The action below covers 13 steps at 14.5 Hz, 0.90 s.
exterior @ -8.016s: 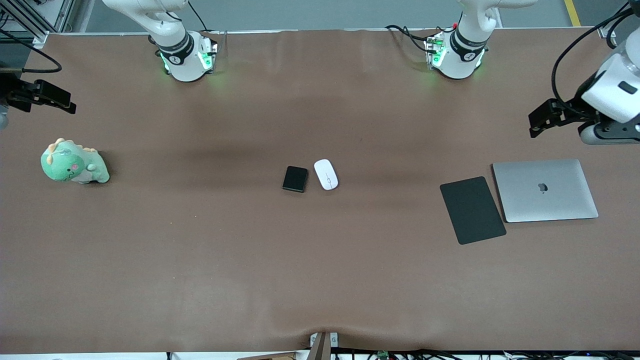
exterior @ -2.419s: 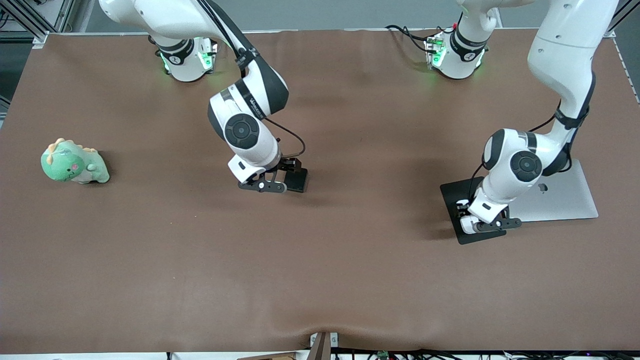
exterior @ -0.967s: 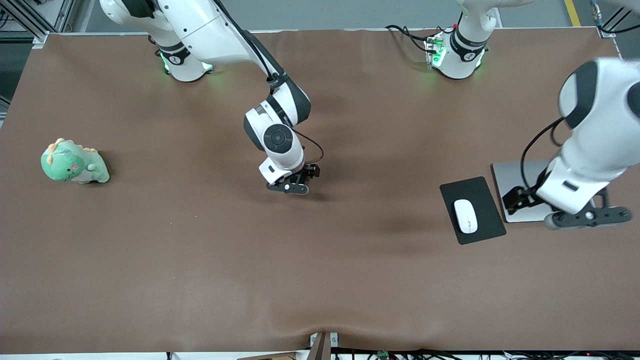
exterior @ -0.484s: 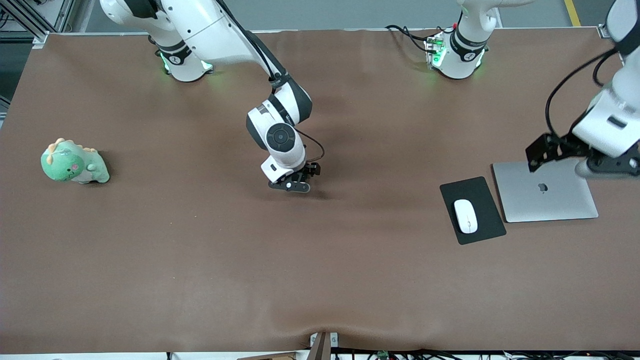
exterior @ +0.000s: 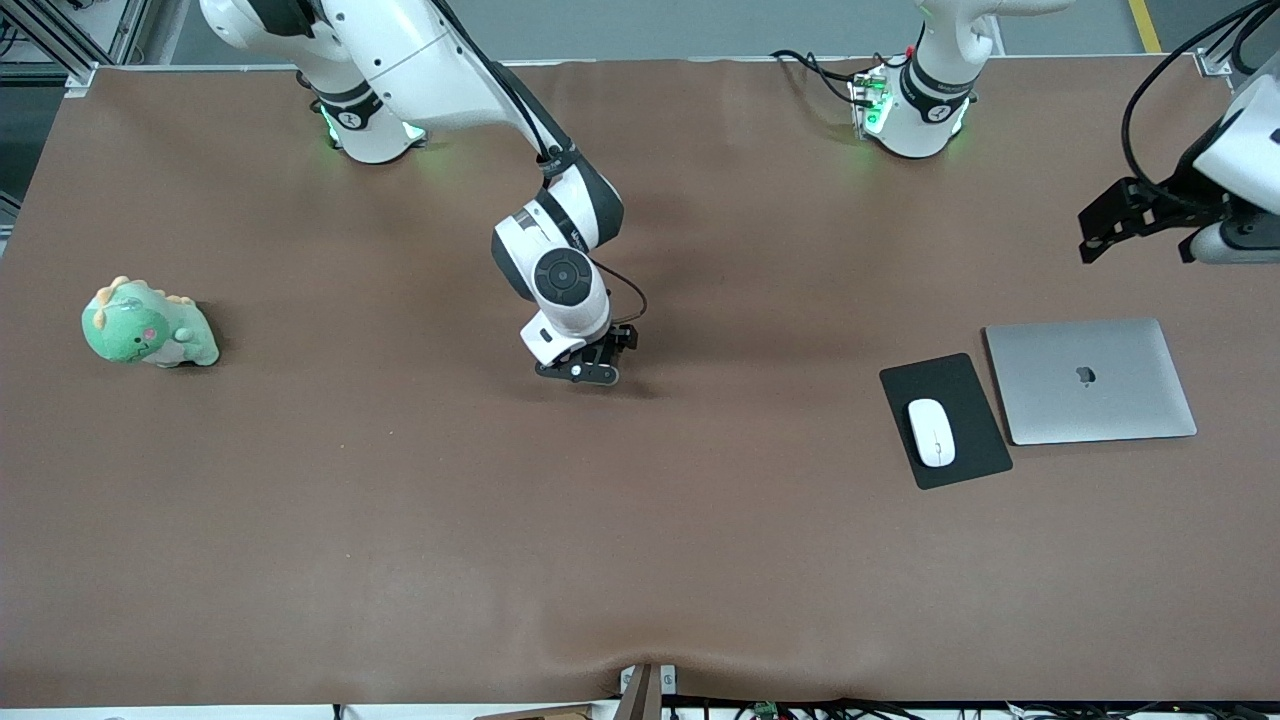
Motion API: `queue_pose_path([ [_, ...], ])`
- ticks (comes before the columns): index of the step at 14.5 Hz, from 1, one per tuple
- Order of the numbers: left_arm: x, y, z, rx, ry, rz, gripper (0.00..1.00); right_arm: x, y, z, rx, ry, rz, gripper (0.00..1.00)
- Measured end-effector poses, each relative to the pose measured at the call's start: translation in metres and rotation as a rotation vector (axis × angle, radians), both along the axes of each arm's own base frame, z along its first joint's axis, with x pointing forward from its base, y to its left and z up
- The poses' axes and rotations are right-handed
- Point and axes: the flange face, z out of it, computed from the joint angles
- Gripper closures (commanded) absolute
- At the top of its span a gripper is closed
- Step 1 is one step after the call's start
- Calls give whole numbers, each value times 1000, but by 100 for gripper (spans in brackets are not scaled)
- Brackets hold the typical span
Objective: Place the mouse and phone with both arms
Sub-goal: 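Lift the black phone with the right gripper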
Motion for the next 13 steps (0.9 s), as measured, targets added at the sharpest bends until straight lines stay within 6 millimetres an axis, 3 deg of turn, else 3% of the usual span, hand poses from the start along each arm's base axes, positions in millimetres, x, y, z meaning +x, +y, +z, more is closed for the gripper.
queue_pose_path([
  [6, -4, 5, 4, 1, -2, -18, 0, 12, 2, 11, 11, -33, -48, 0],
  [12, -2, 11, -6, 3, 23, -39, 0, 10, -1, -6, 0, -31, -67, 0],
  [13, -1, 12, -6, 3, 24, -36, 0, 10, -1, -8, -1, -31, -67, 10],
])
